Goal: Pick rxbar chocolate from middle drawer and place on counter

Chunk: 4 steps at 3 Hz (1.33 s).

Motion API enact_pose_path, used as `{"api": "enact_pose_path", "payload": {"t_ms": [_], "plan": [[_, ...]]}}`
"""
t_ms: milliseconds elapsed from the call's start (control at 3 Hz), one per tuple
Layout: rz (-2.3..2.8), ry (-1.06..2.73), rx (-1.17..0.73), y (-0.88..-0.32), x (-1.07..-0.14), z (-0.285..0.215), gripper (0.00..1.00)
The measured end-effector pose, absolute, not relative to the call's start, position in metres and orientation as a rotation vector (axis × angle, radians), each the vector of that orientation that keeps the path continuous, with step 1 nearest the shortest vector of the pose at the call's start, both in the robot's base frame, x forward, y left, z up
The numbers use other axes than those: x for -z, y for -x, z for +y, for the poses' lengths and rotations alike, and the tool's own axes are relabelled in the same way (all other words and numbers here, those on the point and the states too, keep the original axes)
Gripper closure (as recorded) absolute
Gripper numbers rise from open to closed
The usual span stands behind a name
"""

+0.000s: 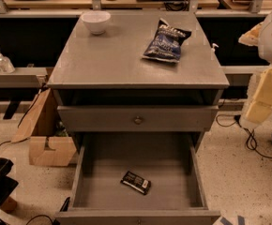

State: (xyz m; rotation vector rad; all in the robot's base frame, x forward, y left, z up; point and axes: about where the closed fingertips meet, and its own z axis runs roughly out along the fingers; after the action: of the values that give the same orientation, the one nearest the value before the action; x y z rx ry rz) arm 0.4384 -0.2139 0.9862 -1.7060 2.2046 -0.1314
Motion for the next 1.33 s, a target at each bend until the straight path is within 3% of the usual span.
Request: {"api": "enact_pose_path", "payload": {"t_ms": [667, 1333], "plan": [[2.171, 1.673, 0.105, -0.448, -0.971, -0.206, 0.0], [2.11, 1.585, -0.218, -0.46, -0.824, -0.16, 0.0]]}}
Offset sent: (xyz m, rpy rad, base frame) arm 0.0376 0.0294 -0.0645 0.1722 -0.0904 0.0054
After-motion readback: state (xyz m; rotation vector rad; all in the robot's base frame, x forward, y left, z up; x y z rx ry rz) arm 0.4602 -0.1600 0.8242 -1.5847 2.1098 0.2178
